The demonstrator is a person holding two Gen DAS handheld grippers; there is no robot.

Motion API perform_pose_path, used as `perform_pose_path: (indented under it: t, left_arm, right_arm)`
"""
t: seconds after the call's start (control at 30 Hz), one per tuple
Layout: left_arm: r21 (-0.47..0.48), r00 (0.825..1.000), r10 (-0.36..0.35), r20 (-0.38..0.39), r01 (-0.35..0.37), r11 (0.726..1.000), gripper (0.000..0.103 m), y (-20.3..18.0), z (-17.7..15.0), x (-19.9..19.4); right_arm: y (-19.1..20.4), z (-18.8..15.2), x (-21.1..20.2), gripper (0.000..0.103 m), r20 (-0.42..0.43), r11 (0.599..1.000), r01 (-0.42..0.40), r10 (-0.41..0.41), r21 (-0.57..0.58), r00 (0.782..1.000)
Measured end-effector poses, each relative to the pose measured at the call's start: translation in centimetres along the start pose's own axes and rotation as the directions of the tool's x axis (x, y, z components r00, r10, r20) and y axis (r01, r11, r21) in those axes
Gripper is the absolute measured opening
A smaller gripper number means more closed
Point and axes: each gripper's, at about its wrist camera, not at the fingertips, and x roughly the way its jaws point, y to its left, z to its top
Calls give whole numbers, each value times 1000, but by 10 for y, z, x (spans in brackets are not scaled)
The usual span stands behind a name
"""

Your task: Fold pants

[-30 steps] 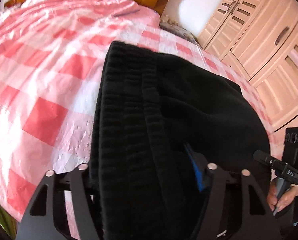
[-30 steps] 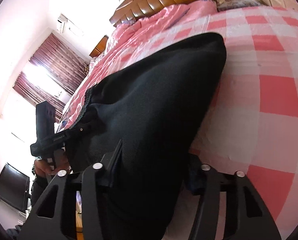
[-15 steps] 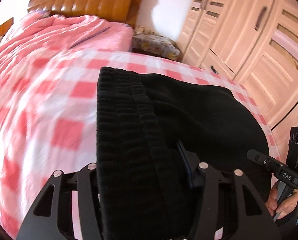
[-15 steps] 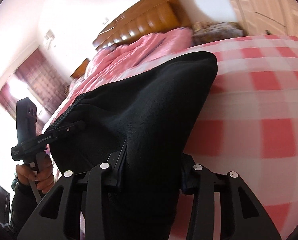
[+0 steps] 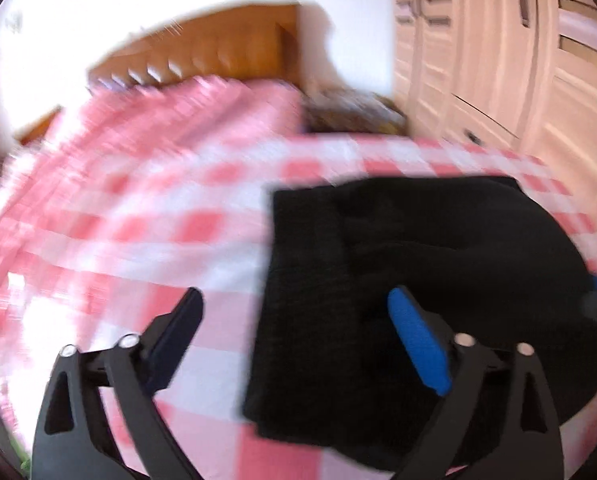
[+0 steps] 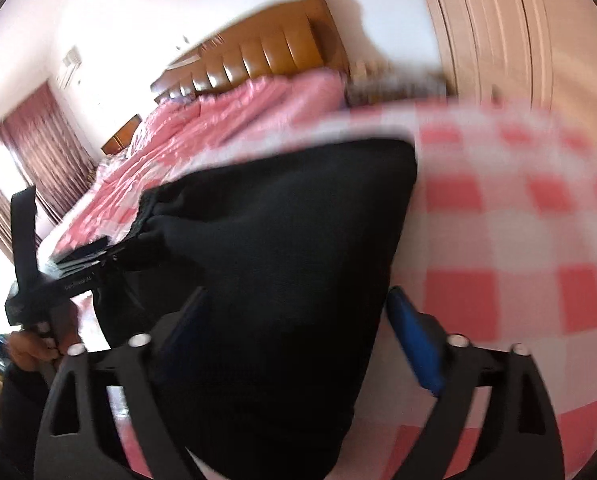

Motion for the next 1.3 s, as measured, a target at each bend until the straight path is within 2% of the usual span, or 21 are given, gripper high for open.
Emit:
perform_pose_path:
  t: [0.03,0.1,0.17,0.27,0.33,0.4,0.5,0.6,0.67,0.77,0.83,0.93,1.0,1.1,1.23,1.3]
  left_arm:
    - [10,997,57,57,-58,998,99,-4,-3,-14]
    - [40,988,68,137,-74,996,99,-16,-9,-36]
    - [78,988,49,149,-61,995,100,-29,-14,-43]
    - [135,994,9,109,-23,991,100,-45,-22,-32]
    - [158,998,12,62,-21,987,100,-54,-30,-14]
    - [135,997,-3,82,-8,991,101,-51,-36,-9]
    - [101,998,-24,50,19,995,102,-43,-32,-4]
    - [120,996,57,71,-65,991,101,-48,-31,-17]
    - [127,986,123,111,-137,982,101,-55,-32,-35]
    - [95,977,160,141,-174,980,101,-64,-38,-65]
    - [57,972,155,179,-168,984,101,-69,-43,-88]
    - [-13,973,93,213,-92,996,102,-77,-54,-120]
    - [-31,968,92,235,-87,996,102,-85,-62,-134]
    - [-12,960,97,262,-97,995,102,-100,-73,-143]
    - [-3,971,60,231,-61,998,102,-115,-84,-142]
    - [14,973,68,221,-73,997,102,-122,-88,-140]
  right_arm:
    - [13,-2,-7,91,27,997,25,-24,-68,999]
    - [32,-9,-11,92,44,985,54,-48,-162,998]
    - [52,-21,-7,92,34,964,86,-80,-253,996]
    - [62,-39,11,92,9,936,141,-146,-324,989]
    - [55,-43,13,96,18,942,137,-138,-306,990]
    - [50,-42,16,96,-1,952,117,-122,-284,993]
    - [51,-38,9,96,-14,954,123,-132,-274,991]
    - [55,-38,-10,96,33,948,163,-160,-274,987]
    - [56,-40,-28,96,71,946,190,-178,-262,981]
    - [60,-46,-52,96,119,942,236,-213,-237,970]
    - [62,-53,-65,96,152,937,270,-240,-223,959]
    - [60,-66,-81,96,197,931,318,-283,-179,939]
    - [54,-74,-87,96,201,932,336,-307,-133,930]
    - [35,-86,-91,96,173,949,315,-305,-31,936]
    - [19,-101,-89,96,138,947,320,-320,28,937]
    - [16,-103,-87,96,127,945,326,-328,36,936]
